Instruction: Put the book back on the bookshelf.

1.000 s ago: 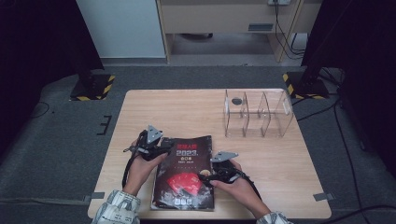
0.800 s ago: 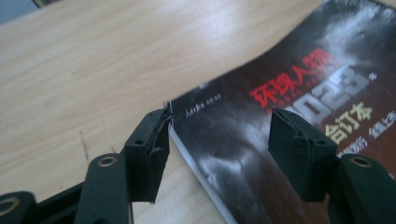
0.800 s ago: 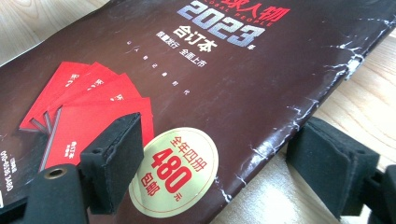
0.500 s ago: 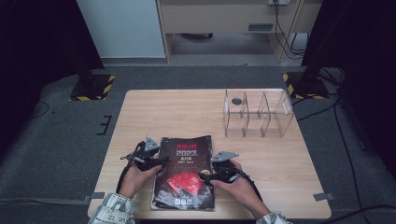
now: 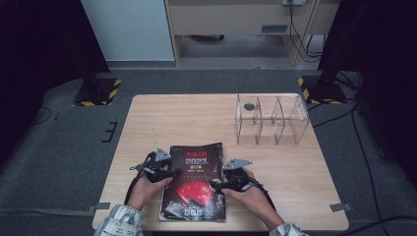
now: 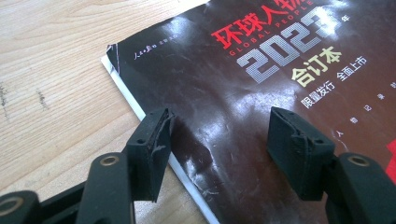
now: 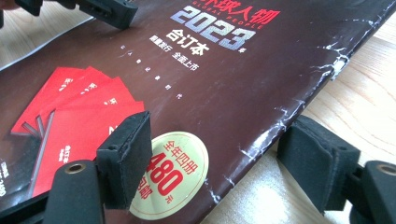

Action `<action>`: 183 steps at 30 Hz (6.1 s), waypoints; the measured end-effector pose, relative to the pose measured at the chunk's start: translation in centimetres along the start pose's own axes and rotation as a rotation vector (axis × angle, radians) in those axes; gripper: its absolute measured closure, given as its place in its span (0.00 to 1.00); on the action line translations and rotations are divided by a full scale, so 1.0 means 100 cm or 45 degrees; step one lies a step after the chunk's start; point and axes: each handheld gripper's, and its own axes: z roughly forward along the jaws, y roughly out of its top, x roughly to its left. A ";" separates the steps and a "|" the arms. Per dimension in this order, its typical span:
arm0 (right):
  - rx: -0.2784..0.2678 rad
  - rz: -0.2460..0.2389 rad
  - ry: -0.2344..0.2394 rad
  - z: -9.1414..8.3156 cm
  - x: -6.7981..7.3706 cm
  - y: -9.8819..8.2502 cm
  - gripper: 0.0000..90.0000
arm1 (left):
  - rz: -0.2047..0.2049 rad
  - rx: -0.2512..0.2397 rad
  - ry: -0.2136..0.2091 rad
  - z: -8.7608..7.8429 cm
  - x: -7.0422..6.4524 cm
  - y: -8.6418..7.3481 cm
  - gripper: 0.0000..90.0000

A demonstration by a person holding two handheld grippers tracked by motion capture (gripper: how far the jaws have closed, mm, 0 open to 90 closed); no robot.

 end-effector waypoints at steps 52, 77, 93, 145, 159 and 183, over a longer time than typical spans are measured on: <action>0.090 0.038 0.033 0.032 0.020 0.053 0.32 | 0.026 -0.032 -0.012 0.008 -0.007 0.000 0.21; 0.048 0.131 -0.043 0.034 0.009 0.054 0.84 | 0.057 -0.053 -0.022 0.014 -0.012 0.003 0.13; -0.106 0.078 -0.081 0.005 -0.005 0.073 0.96 | -0.113 -0.131 -0.065 0.005 0.003 0.005 0.07; -0.314 -0.030 -0.057 -0.026 0.002 0.112 0.96 | -0.200 -0.109 -0.216 0.006 0.005 0.009 0.88; -0.314 -0.041 -0.057 -0.027 0.000 0.111 0.96 | -0.187 -0.123 -0.239 -0.001 0.008 0.011 0.97; -0.259 -0.041 -0.045 -0.030 -0.006 0.111 0.95 | -0.162 -0.119 -0.228 -0.003 0.006 0.014 0.97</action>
